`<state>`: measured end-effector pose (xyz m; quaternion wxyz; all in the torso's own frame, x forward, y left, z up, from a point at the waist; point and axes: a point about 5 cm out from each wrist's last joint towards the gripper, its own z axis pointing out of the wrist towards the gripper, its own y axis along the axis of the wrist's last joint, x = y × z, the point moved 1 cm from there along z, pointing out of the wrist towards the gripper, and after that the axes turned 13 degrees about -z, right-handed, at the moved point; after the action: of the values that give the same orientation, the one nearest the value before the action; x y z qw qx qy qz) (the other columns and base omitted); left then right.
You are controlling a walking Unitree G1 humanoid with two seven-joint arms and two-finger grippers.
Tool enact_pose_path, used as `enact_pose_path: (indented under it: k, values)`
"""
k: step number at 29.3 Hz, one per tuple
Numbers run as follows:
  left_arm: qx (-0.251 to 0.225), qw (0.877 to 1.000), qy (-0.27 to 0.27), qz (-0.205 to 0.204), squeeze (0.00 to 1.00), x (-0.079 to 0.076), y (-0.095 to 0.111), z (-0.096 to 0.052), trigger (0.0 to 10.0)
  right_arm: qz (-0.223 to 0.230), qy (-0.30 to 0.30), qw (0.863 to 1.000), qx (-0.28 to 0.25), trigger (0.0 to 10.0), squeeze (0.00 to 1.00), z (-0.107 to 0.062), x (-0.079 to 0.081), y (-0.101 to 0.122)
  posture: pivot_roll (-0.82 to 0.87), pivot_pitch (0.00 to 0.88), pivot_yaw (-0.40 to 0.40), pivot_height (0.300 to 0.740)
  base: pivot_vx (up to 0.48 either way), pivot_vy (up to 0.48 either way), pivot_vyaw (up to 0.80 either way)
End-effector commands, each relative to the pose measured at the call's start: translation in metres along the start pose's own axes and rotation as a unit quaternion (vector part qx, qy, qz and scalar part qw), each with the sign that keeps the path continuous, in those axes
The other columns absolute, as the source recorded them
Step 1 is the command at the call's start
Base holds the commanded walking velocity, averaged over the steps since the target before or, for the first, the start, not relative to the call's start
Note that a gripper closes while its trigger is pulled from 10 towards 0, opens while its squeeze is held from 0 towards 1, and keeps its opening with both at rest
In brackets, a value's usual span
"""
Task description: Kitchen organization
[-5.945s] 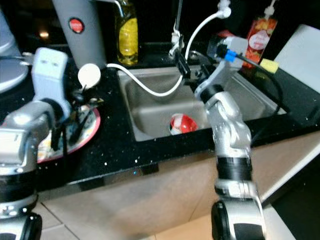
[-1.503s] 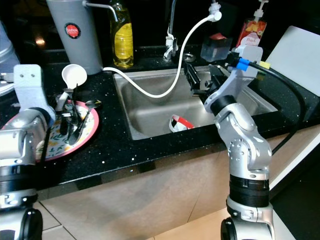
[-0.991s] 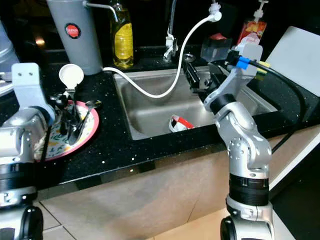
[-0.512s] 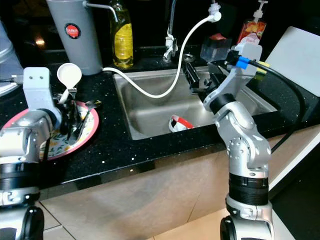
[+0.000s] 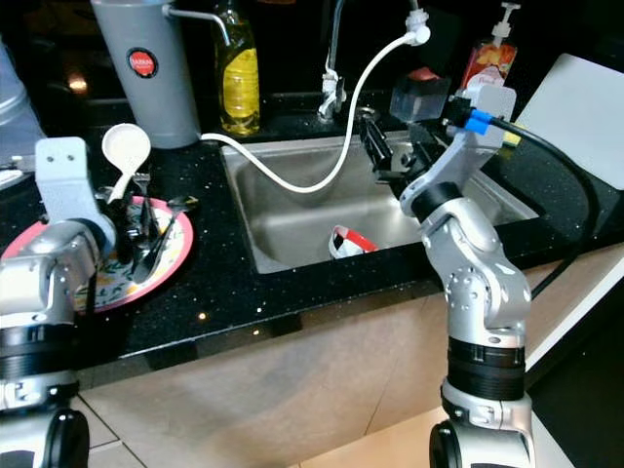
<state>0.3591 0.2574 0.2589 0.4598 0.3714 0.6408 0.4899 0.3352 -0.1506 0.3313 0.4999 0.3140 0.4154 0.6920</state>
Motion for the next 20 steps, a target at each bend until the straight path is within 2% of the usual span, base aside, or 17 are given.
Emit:
enact_pose_path:
  k: [1, 3, 5, 6, 7, 8, 10, 11, 14, 15, 18, 19, 20]
  values:
    - [0.028, 0.999, 0.016, -0.007, 0.0, 0.006, -0.015, 0.001, 0.0, 0.002, 0.0, 1.0, -0.004, 10.0, 0.0, 0.0, -0.001, 0.001, -0.11, 0.083, -0.074, 0.74, 0.0, 0.0, 0.0]
    - [0.009, 1.0, 0.016, -0.007, 0.0, 0.005, -0.009, 0.0, 0.0, 0.003, 0.0, 1.0, -0.004, 10.0, 0.0, 0.0, 0.0, 0.001, -0.11, 0.083, -0.074, 0.74, 0.0, 0.0, 0.0]
    - [-0.042, 0.999, 0.015, -0.006, 0.0, 0.004, 0.006, -0.002, 0.0, 0.003, -0.001, 1.0, -0.005, 10.0, 0.0, 0.0, 0.0, 0.002, -0.11, 0.081, -0.073, 0.74, 0.0, 0.0, 0.0]
    - [-0.042, 0.999, 0.015, -0.006, 0.0, 0.004, 0.006, -0.002, 0.0, 0.003, -0.001, 1.0, -0.005, 10.0, 0.0, 0.0, 0.0, 0.002, -0.11, 0.081, -0.073, 0.74, 0.0, 0.0, 0.0]
    - [-0.09, 0.996, 0.011, -0.006, 0.0, 0.002, 0.02, -0.004, 0.0, 0.003, -0.001, 1.0, -0.005, 10.0, 0.0, 0.0, 0.0, 0.002, -0.11, 0.082, -0.074, 0.74, 0.0, 0.0, 0.0]
    - [-0.09, 0.996, 0.011, -0.006, 0.0, 0.002, 0.02, -0.004, 0.0, 0.003, -0.001, 1.0, -0.005, 10.0, 0.0, 0.0, 0.0, 0.002, -0.11, 0.082, -0.074, 0.74, 0.0, 0.0, 0.0]
    - [-0.165, 0.986, 0.002, -0.02, 0.0, -0.001, 0.042, -0.011, 0.0, 0.004, -0.002, 1.0, -0.005, 10.0, 0.0, 0.0, 0.0, 0.002, -0.11, 0.082, -0.074, 0.74, 0.0, 0.0, 0.0]
    - [-0.187, 0.982, 0.001, -0.024, 0.0, -0.002, 0.05, -0.014, 0.0, 0.005, -0.002, 1.0, -0.005, 10.0, 0.0, 0.0, 0.0, 0.002, -0.11, 0.085, -0.075, 0.74, 0.0, 0.0, 0.0]
    - [-0.208, 0.978, -0.004, -0.029, 0.0, -0.003, 0.058, -0.018, 0.0, 0.006, -0.001, 1.0, -0.005, 10.0, 0.0, 0.0, 0.0, 0.002, -0.11, 0.089, -0.077, 0.74, 0.0, 0.0, 0.0]
    - [-0.205, 0.978, -0.004, -0.027, 0.0, -0.004, 0.059, -0.019, 5.6, 0.006, -0.001, 1.0, -0.005, 10.0, 0.0, 0.0, 0.0, 0.002, -0.1, 0.09, -0.077, 0.74, 0.0, 0.0, 0.0]
    - [-0.202, 0.979, -0.004, -0.025, 0.0, -0.004, 0.059, -0.019, 5.6, 0.006, -0.001, 1.0, -0.005, 10.0, 0.0, 0.001, 0.0, 0.002, -0.1, 0.09, -0.077, 0.74, 0.0, 0.0, 0.0]
    - [-0.168, 0.986, 0.004, -0.02, 1.0, -0.003, 0.052, -0.015, 10.0, 0.007, -0.001, 1.0, -0.005, 10.0, 0.0, 0.0, 0.0, 0.002, -0.1, 0.092, -0.08, 0.74, 0.0, 0.0, 0.0]
    - [-0.168, 0.986, 0.004, -0.02, 1.0, -0.003, 0.052, -0.015, 10.0, 0.007, -0.001, 1.0, -0.005, 10.0, 0.0, 0.0, 0.0, 0.002, -0.1, 0.092, -0.08, 0.74, 0.0, 0.0, 0.0]
